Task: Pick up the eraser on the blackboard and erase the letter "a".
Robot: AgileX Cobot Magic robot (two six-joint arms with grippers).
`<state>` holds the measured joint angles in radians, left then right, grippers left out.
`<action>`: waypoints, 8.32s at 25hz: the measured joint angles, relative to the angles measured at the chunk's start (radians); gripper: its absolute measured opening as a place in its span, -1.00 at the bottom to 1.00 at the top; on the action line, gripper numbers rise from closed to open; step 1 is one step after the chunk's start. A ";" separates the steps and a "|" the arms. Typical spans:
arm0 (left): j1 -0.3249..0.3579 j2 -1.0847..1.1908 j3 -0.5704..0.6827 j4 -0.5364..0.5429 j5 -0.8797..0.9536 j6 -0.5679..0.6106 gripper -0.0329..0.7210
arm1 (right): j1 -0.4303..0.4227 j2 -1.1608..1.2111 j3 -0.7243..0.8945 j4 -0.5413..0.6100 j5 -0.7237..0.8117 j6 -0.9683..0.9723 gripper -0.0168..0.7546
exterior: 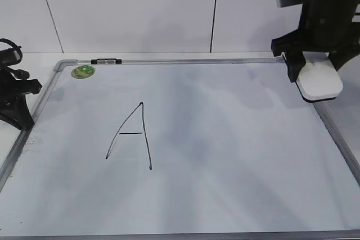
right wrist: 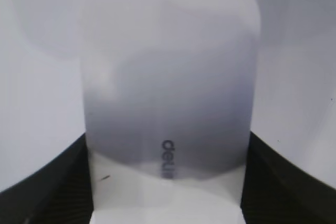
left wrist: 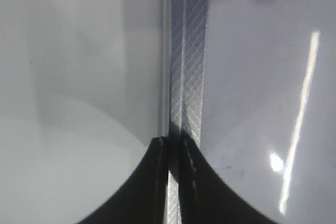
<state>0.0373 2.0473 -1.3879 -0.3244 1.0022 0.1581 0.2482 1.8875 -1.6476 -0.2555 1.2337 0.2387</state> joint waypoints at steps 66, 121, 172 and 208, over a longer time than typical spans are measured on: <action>0.000 0.000 0.000 -0.007 0.000 0.002 -0.87 | -0.204 0.200 0.016 0.235 -0.013 -0.175 0.44; 0.001 0.000 0.000 -0.011 0.002 0.002 -0.70 | -0.204 0.218 -0.018 0.256 -0.022 -0.180 0.76; 0.004 -0.939 0.004 0.076 0.244 -0.018 -0.16 | -0.180 -0.430 0.022 0.415 0.012 -0.162 0.50; -0.232 -1.735 0.407 0.104 0.280 -0.054 -0.26 | -0.109 -1.288 0.794 0.451 0.010 -0.223 0.50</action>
<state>-0.1950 0.3124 -0.9808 -0.2205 1.2818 0.1039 0.1391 0.5999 -0.8534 0.1954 1.2433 0.0157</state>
